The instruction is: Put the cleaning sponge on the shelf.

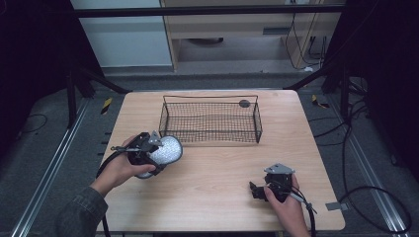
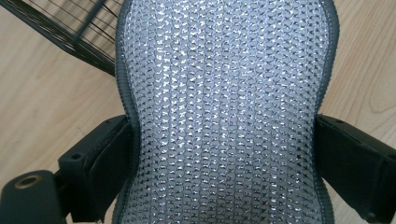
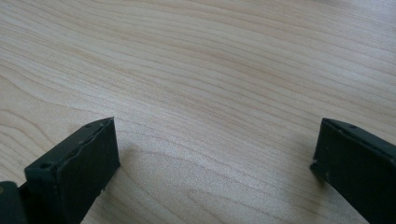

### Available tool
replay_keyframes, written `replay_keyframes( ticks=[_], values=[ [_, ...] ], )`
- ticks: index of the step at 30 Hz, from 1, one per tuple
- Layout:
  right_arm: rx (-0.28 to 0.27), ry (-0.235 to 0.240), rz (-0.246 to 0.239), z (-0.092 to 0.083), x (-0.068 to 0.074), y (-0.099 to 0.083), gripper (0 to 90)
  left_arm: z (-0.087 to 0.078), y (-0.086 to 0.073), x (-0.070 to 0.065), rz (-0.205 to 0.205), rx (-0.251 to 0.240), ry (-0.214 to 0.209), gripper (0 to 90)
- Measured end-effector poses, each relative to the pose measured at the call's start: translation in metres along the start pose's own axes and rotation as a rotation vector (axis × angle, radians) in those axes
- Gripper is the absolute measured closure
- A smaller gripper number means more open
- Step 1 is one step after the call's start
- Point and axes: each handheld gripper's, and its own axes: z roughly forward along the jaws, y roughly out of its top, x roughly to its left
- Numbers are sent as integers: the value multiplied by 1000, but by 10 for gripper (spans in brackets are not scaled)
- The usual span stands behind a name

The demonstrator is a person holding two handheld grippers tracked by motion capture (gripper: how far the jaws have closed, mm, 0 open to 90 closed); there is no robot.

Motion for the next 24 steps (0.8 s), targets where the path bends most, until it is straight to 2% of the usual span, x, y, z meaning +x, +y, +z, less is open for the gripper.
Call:
replay_keyframes(
  ticks=[9, 24],
  values=[
    [2, 1, 2, 0, 0, 0, 4, -9, 15, 8, 43, 9, 42, 85],
    [1, 3, -1, 0, 0, 0, 4, -21, 55, 10, 136, -1, 99, 88]
  ],
)
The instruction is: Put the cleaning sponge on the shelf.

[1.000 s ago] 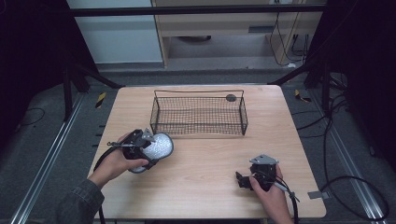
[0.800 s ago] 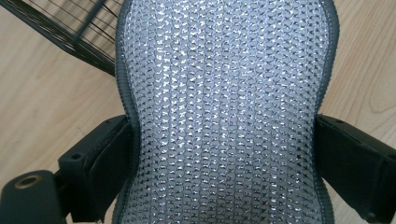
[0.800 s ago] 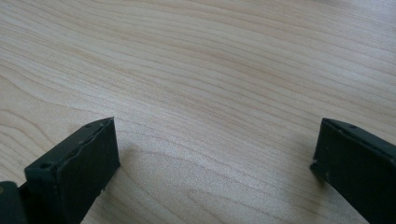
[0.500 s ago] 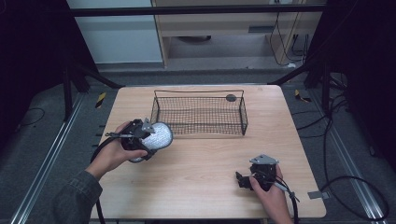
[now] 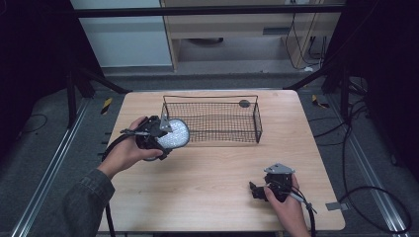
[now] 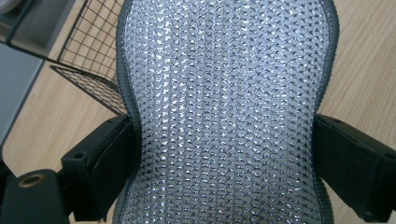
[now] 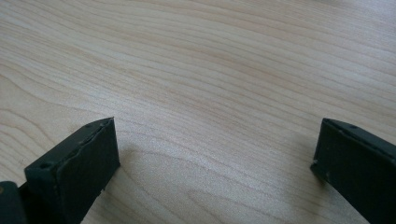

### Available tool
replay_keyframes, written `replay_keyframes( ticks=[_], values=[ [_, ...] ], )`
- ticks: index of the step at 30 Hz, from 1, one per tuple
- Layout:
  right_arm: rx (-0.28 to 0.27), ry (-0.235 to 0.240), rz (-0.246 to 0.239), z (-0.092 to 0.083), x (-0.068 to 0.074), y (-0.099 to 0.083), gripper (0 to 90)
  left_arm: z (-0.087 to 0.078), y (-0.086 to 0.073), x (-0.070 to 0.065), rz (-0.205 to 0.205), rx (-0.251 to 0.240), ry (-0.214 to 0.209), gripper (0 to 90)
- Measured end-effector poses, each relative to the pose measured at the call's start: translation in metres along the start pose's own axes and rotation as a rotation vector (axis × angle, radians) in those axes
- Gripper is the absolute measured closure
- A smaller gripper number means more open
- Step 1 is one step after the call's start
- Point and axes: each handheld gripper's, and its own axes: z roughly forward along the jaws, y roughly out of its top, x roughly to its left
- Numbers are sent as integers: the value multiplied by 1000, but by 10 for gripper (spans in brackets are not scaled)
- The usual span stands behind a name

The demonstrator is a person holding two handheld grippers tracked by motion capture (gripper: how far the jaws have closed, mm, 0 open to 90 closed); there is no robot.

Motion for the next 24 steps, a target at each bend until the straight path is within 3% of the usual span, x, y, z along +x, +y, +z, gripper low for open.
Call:
replay_keyframes(
  ticks=[3, 4, 7, 24],
  values=[
    [-1, -3, -5, 0, 0, 0, 4, -2, 6, 2, 8, -5, 7, 88],
    [5, 5, 15, -1, 1, 0, 4, -2, 7, 2, 10, -9, 8, 88],
    [-1, -3, -5, 0, 0, 0, 4, -3, 11, 2, 25, -3, 11, 88],
    [0, -1, -4, 0, 0, 0, 4, -2, 26, 8, 60, 4, 35, 91]
  ],
)
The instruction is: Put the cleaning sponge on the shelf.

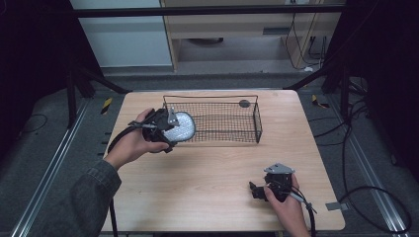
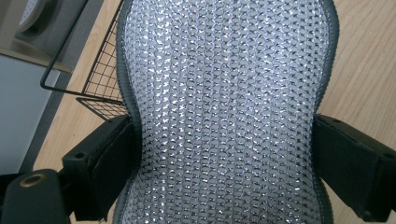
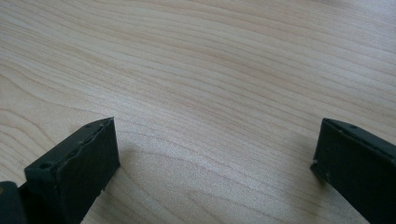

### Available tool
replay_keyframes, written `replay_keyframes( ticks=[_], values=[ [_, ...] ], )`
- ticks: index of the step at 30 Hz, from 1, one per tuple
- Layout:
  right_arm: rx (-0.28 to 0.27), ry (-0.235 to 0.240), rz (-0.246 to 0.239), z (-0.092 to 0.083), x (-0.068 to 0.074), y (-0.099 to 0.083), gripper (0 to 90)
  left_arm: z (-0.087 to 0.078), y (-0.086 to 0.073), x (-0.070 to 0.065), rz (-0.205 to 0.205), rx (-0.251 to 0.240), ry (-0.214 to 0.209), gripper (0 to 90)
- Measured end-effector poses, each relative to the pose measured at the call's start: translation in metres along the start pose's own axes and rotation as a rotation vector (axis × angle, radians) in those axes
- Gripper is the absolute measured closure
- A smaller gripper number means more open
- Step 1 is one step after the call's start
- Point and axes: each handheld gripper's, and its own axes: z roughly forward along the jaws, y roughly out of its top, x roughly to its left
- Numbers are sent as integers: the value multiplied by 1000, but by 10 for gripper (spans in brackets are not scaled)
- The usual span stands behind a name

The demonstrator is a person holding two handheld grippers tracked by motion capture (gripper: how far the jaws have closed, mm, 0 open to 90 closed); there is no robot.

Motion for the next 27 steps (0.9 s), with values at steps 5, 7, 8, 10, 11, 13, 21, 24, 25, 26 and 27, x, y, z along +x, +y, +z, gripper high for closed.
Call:
replay_keyframes(
  ticks=[5, 7, 8, 10, 11, 13, 21, 24, 25, 26, 27],
  values=[
    [0, 0, 0, 0, 0, 0, 4, 5, 6, 9, 12, 0, -10, 91],
    [1, 0, -9, 0, 0, 0, 4, 8, 10, 14, 25, 7, -4, 91],
    [1, 0, -11, 0, -1, 0, 4, 9, 12, 17, 31, 4, 0, 91],
    [-1, 1, -11, 0, -1, 0, 4, 11, 16, 21, 44, 0, -1, 91],
    [-1, 0, -12, 1, -1, 0, 4, 13, 18, 23, 56, 1, 3, 91],
    [-1, 1, -10, 0, -1, 0, 4, 16, 23, 27, 75, -1, 6, 92],
    [4, -1, -10, 0, 0, 0, 4, 26, 42, 43, 120, -26, 20, 93],
    [1, -1, 2, 0, 0, 0, 4, 29, 50, 45, 135, -37, 34, 92],
    [2, 0, 3, 0, 0, 0, 4, 30, 52, 45, 137, -47, 42, 92],
    [1, 0, 2, 0, 0, 1, 4, 31, 54, 45, 141, -51, 46, 92],
    [2, 0, 2, 0, 0, 1, 4, 32, 57, 44, 150, -53, 56, 92]
  ],
)
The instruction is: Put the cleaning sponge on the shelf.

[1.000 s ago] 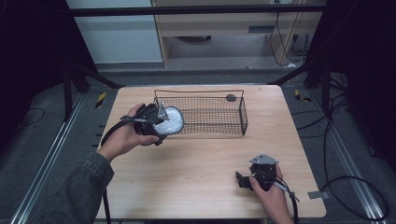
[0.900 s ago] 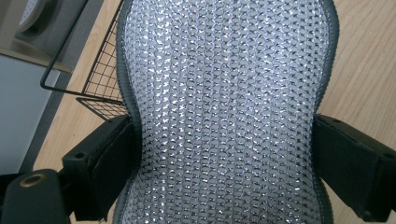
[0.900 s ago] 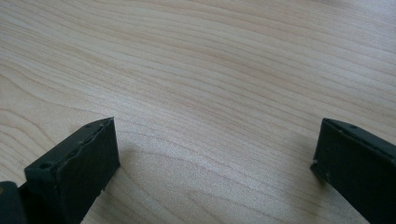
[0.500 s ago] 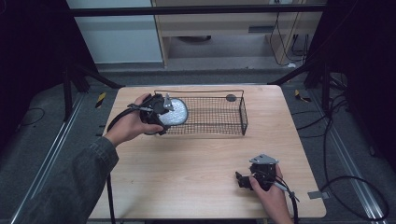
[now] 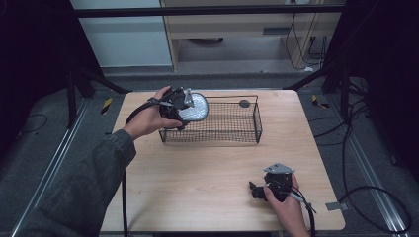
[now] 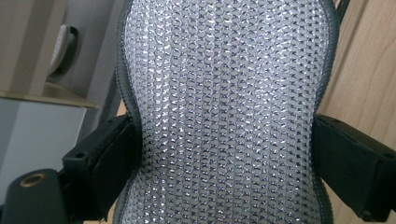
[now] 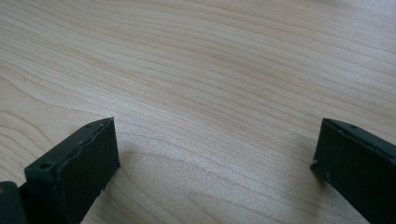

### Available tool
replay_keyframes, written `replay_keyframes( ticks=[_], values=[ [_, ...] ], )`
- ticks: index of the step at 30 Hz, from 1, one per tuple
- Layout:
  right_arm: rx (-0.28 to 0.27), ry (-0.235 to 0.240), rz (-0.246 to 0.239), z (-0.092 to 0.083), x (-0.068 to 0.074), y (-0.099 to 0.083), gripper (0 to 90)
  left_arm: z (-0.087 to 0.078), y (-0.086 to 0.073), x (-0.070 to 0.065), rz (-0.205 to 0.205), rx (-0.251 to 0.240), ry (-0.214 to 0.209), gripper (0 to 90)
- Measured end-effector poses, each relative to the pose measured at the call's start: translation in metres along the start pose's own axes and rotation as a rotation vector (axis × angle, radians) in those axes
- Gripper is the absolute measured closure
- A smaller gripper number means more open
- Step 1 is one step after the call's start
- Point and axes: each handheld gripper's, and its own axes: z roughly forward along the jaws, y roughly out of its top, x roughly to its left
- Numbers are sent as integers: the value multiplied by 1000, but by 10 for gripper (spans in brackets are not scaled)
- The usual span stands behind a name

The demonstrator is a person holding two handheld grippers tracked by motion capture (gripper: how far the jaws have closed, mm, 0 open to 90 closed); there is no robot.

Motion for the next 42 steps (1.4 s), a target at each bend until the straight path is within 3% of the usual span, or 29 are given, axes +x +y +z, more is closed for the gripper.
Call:
replay_keyframes(
  ticks=[8, 13, 28, 42],
  values=[
    [0, -7, -13, 0, 0, 0, 6, 5, 14, -6, 40, 16, 55, 92],
    [-3, -7, -6, 0, 0, 0, 7, 4, 18, -9, 55, 17, 62, 92],
    [-3, -5, -7, 0, 0, 0, 6, 8, 5, 3, 24, 9, 74, 92],
    [-3, -5, -5, 0, 0, 0, 5, 23, 2, 2, 51, 35, 89, 92]
  ],
)
